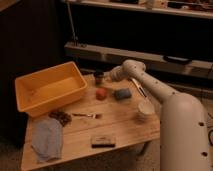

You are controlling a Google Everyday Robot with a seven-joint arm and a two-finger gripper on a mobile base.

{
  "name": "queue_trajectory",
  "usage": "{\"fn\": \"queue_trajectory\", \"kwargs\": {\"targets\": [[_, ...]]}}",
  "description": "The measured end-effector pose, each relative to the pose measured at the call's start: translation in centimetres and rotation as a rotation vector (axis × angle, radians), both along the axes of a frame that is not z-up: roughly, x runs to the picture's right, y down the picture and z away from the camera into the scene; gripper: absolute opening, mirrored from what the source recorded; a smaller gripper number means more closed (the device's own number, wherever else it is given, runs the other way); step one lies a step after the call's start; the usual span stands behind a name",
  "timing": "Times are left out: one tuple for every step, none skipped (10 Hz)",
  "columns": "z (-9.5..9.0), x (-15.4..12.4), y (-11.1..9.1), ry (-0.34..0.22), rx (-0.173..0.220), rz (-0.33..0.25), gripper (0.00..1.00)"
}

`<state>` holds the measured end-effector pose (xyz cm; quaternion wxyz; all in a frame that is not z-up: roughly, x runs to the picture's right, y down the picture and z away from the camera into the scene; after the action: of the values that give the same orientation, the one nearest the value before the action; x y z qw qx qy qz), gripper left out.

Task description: Place pepper in tray

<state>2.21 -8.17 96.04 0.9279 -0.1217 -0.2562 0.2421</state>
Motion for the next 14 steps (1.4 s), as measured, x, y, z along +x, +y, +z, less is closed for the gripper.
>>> {"fn": "queue_trajectory", "kwargs": {"targets": [[-0.4,0.5,-0.8,0.026,0.023,0.013,0.00],[-0.8,1.0,-2.3,0.042,0.043,0.025,0.00],[-1.1,1.3,-3.7,0.052,0.060,0.031,0.00],[-1.6,1.6,-5.3,0.062,0.078,0.039,0.00],[-1.9,2.1,-7.7,0.077,0.098,0.054,0.00],[-2.2,2.4,-9.7,0.081,0.116,0.068,0.00],[-2.8,2.6,-11.8,0.081,0.138,0.080,0.00],[-4.0,2.8,-13.8,0.072,0.164,0.096,0.00],[-5.2,2.8,-15.0,0.056,0.184,0.110,0.00],[-6.2,2.8,-15.7,0.036,0.198,0.121,0.00],[-7.6,2.9,-16.3,-0.002,0.217,0.141,0.00],[-9.1,2.9,-16.3,-0.033,0.235,0.155,0.00],[-10.3,2.6,-16.0,-0.059,0.246,0.163,0.00],[-11.9,2.0,-15.5,-0.094,0.258,0.171,0.00]]}}
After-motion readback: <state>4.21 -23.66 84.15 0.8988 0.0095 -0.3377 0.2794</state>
